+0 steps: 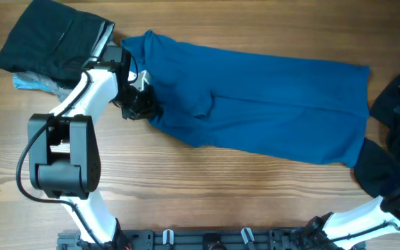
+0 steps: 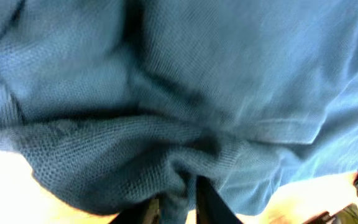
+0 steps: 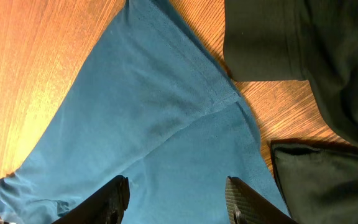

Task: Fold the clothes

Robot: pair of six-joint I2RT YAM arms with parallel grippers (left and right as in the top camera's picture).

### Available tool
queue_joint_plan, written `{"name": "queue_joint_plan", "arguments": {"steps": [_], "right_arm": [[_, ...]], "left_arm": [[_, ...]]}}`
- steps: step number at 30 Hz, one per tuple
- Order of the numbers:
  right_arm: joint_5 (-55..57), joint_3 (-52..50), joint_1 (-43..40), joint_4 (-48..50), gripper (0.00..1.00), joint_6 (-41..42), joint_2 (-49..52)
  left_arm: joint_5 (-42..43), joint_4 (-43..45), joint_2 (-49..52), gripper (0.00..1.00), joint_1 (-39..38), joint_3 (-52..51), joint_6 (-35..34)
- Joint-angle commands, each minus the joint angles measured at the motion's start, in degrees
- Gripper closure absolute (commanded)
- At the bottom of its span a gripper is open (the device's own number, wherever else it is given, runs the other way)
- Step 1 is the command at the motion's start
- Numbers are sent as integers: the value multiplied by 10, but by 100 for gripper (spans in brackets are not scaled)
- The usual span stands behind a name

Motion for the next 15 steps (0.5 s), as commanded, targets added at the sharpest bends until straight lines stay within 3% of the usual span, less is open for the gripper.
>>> {"name": "queue_joint_plan", "arguments": {"steps": [1, 2, 7, 8, 9, 10, 12, 15], "right_arm": [[8, -4, 1, 1, 46, -10, -3], [8, -4, 1, 1, 46, -10, -3], [8, -4, 1, 2, 45, -10, -3], [9, -4, 1, 2, 45, -10, -3], [9, -4, 1, 2, 45, -11, -3], [9, -4, 1, 2, 45, -11, -3], [9, -4, 1, 3, 45, -11, -3], [9, -4, 1, 3, 45, -11, -3]], "left_arm": [[13, -31, -3, 87, 3, 8, 24], [14, -42, -8, 95, 3, 9, 29], [9, -92, -39, 96, 3, 9, 53], [3, -100, -41, 89, 3, 9, 53], [0, -107, -43, 68, 3, 9, 53], [-2, -119, -43, 59, 3, 9, 57], [-2, -141, -43, 57, 2, 9, 68], [16, -155, -43, 68, 2, 9, 75]]}}
